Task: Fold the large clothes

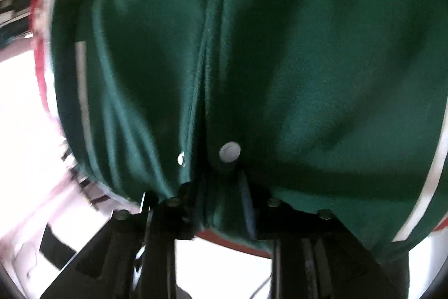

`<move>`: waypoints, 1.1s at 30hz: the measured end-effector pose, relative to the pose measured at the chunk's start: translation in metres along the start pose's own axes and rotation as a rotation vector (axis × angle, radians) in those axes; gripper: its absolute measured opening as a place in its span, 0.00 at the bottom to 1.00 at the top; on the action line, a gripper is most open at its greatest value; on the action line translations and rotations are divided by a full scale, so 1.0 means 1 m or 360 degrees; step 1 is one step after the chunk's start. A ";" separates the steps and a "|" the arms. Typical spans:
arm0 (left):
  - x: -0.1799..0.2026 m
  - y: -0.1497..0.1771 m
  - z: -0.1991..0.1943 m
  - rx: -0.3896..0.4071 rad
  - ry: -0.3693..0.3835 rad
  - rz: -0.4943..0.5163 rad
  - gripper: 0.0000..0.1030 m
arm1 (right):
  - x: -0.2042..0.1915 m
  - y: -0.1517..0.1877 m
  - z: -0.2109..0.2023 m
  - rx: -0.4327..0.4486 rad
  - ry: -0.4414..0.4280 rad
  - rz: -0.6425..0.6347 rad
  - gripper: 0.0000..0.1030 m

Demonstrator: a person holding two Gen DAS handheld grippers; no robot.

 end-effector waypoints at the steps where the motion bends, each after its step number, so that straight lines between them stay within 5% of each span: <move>1: 0.004 0.001 -0.007 0.0025 0.0002 0.0021 1.00 | 0.005 0.007 -0.012 0.0031 0.0013 -0.0029 0.51; 5: 0.031 0.011 -0.036 0.0102 -0.0002 0.0129 1.00 | 0.040 0.041 -0.058 0.0100 0.0071 -0.0042 0.62; 11: 0.111 0.065 -0.081 0.0294 -0.0136 0.0467 1.00 | 0.144 0.089 -0.117 0.0134 0.0155 0.0164 0.63; 16: 0.187 0.132 -0.105 0.0368 -0.0247 0.0767 1.00 | 0.226 0.103 -0.131 0.0138 0.0211 0.0247 0.63; 19: 0.232 0.187 -0.120 0.0547 -0.0370 0.1003 1.00 | 0.277 0.112 -0.150 0.0160 0.0212 0.0290 0.63; 25: 0.304 0.283 -0.110 0.0720 -0.0504 0.1373 1.00 | 0.334 0.120 -0.170 0.0211 0.0209 0.0381 0.63; 28: 0.322 0.287 -0.080 0.0668 -0.0643 0.1384 1.00 | 0.361 0.120 -0.182 0.0220 0.0208 0.0406 0.63; 33: 0.315 0.243 -0.052 0.0608 -0.0797 0.1194 1.00 | 0.391 0.109 -0.193 0.0232 0.0175 0.0435 0.63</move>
Point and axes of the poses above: each gripper's, at about its wrist camera, not at the fingertips, and z roughly the way its jaws point, x to its right, y to its underside, the point moved 1 cm from there along z, roughly the way its jaws point, and after that the axes turned 11 degrees about -z, right-handed, at the moved point
